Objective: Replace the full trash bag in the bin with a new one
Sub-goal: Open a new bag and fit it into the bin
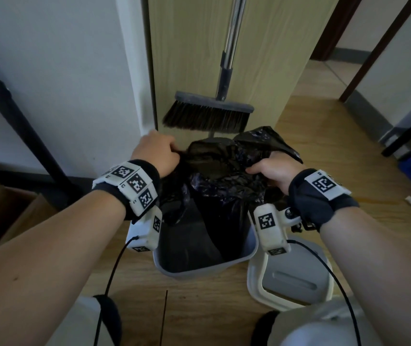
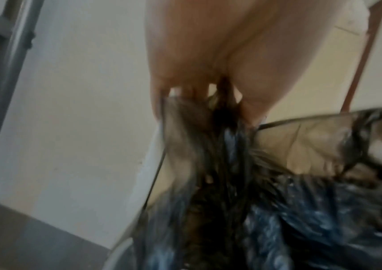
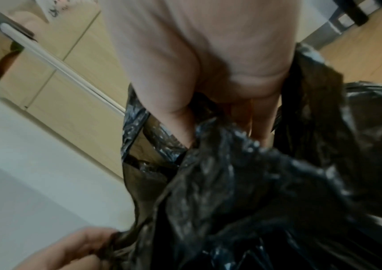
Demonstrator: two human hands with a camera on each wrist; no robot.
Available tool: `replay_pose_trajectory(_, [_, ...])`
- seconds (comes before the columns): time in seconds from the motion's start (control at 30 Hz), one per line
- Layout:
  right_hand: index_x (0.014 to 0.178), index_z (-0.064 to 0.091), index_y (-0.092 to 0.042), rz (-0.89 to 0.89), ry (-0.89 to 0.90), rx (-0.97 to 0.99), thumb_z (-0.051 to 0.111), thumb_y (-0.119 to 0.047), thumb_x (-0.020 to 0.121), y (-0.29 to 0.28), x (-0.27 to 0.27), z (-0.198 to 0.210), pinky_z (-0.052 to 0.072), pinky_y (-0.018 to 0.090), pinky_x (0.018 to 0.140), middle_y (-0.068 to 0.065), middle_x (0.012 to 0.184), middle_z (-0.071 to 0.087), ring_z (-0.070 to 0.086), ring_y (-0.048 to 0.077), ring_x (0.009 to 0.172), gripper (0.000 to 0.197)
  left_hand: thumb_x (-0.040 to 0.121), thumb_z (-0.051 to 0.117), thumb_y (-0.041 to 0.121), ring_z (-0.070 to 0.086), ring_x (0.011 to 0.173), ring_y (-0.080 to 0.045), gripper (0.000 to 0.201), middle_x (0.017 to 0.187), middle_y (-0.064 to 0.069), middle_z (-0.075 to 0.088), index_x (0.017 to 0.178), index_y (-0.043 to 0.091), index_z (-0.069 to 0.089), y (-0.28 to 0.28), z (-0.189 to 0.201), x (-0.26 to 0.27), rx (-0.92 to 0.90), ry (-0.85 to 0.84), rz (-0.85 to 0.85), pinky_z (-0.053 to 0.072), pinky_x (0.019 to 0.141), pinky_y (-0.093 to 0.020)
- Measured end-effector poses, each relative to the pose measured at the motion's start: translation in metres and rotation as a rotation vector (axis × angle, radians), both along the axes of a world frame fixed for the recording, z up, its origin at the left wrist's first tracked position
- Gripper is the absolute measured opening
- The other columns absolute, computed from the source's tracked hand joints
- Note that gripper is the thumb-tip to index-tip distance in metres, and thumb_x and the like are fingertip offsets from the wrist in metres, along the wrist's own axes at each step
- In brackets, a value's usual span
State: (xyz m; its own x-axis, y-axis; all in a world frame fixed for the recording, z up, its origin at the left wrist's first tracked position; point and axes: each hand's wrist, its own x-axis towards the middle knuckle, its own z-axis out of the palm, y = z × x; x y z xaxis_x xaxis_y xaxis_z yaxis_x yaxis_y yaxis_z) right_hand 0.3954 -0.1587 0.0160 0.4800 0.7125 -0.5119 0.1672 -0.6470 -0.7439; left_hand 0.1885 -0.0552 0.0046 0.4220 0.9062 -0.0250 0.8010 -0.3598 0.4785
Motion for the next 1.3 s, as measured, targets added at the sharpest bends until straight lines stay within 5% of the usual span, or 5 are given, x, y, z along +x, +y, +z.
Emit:
replay_pose_trajectory(0.27, [0.128,0.056,-0.011,0.031,0.036,0.169,0.075,-0.010,0.074,0.005,-0.023,0.013,0.047,0.046,0.100,0.008,0.120,0.065,0.061,0.030,0.109,0.057,0.079,0.062,0.047,0.018,0.144,-0.020,0.019,0.149,0.004,0.037,0.085,0.031,0.070,-0.014,0.008,0.021,0.122,-0.091,-0.231,0.008,0.119,-0.049])
replay_pose_trajectory(0.43, [0.127,0.053,-0.006,-0.061,0.125,0.243,0.075,-0.006,0.074,0.009,-0.021,0.012,0.047,0.046,0.100,0.012,0.119,0.065,0.061,0.031,0.108,0.057,0.083,0.050,0.061,0.059,0.091,-0.022,0.049,0.083,0.002,0.062,0.096,0.019,0.072,-0.013,-0.005,0.021,-0.108,0.167,-0.151,0.040,0.100,-0.040])
replay_pose_trajectory(0.83, [0.079,0.063,-0.007,0.483,-0.522,-0.052,0.061,-0.046,0.085,-0.007,-0.028,0.026,0.046,0.031,0.062,0.008,0.077,0.063,0.060,0.024,0.071,0.040,0.083,0.049,0.002,0.056,0.105,-0.037,0.033,0.124,-0.017,0.051,0.116,0.002,0.057,-0.013,0.001,0.022,0.138,-0.008,-0.139,0.046,0.088,-0.038])
replay_pose_trajectory(1.13, [0.057,0.062,0.004,-0.098,-0.418,0.691,0.069,-0.029,0.078,0.000,-0.041,0.049,0.048,0.023,0.057,-0.010,0.034,0.051,0.044,0.003,0.040,0.039,0.082,0.046,0.006,0.059,0.104,-0.036,0.039,0.120,-0.010,0.060,0.112,0.020,0.065,-0.019,0.006,0.019,0.122,-0.002,-0.145,0.051,0.087,-0.039])
replay_pose_trajectory(1.3, [0.058,0.065,-0.008,0.035,-0.677,0.763,0.068,-0.029,0.079,0.003,-0.049,0.054,0.037,0.016,0.087,0.001,0.111,0.068,0.057,0.012,0.108,0.030,0.082,0.045,0.004,0.057,0.109,-0.030,0.039,0.124,-0.005,0.059,0.110,0.023,0.065,-0.019,0.007,0.016,0.094,0.048,-0.144,0.046,0.087,-0.034])
